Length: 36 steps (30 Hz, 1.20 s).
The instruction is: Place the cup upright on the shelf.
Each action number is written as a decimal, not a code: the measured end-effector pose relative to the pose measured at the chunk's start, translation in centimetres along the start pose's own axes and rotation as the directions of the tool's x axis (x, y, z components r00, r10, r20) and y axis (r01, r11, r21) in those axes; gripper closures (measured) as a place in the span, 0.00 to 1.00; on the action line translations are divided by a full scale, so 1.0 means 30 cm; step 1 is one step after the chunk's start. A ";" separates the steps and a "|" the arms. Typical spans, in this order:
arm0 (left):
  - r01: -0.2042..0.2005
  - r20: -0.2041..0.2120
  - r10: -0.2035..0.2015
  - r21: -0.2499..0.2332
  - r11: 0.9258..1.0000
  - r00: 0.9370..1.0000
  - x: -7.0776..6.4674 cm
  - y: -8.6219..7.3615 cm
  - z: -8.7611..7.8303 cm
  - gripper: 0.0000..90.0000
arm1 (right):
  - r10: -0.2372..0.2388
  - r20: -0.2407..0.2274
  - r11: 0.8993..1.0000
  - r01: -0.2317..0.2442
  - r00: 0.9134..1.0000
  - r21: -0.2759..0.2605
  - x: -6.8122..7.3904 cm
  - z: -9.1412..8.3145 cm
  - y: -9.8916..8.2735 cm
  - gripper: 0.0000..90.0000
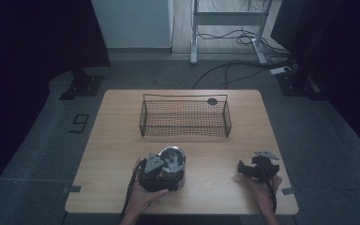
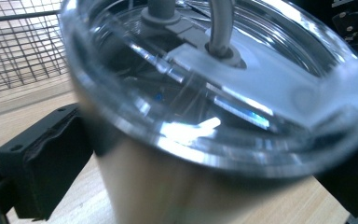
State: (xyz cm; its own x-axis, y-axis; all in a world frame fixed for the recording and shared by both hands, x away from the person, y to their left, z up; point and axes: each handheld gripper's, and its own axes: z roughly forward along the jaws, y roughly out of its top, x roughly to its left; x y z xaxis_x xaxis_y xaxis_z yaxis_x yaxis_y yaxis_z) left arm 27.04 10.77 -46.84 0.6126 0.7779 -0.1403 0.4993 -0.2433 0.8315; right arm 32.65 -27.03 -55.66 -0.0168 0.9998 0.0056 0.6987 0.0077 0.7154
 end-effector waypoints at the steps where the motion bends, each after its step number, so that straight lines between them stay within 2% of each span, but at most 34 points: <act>1: -0.001 -0.003 0.001 0.001 1.000 1.000 -0.001 0.003 0.005 0.00 | 0.000 0.000 1.000 0.000 1.000 0.000 0.000 0.000 0.000 0.00; 13: -0.032 -0.029 0.030 -0.043 0.999 0.999 -0.012 0.001 0.045 0.00 | 0.003 0.001 1.000 -0.003 1.000 -0.001 0.001 -0.002 -0.002 0.00; 16: -0.052 -0.034 0.050 -0.056 0.997 0.998 -0.013 -0.004 0.044 0.02 | 0.003 0.001 1.000 -0.003 1.000 -0.001 0.001 -0.002 -0.002 0.00; 25: -0.069 -0.022 0.068 -0.055 0.996 0.997 -0.007 -0.002 0.039 0.03 | 0.004 0.001 1.000 -0.004 1.000 0.000 0.000 -0.002 -0.002 0.00; 36: -0.065 -0.017 0.064 -0.072 0.995 0.998 0.007 0.013 0.022 0.04 | 0.004 0.001 1.000 -0.004 1.000 0.000 0.000 -0.002 -0.001 0.00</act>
State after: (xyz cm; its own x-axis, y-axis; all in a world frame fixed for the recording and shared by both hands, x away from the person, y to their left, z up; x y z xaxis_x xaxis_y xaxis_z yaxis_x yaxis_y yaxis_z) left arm 27.77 10.47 -46.91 0.6328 0.7704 -0.0776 0.4133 -0.2513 0.8752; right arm 32.58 -27.03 -55.65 -0.0136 0.9999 0.0079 0.6987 0.0038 0.7154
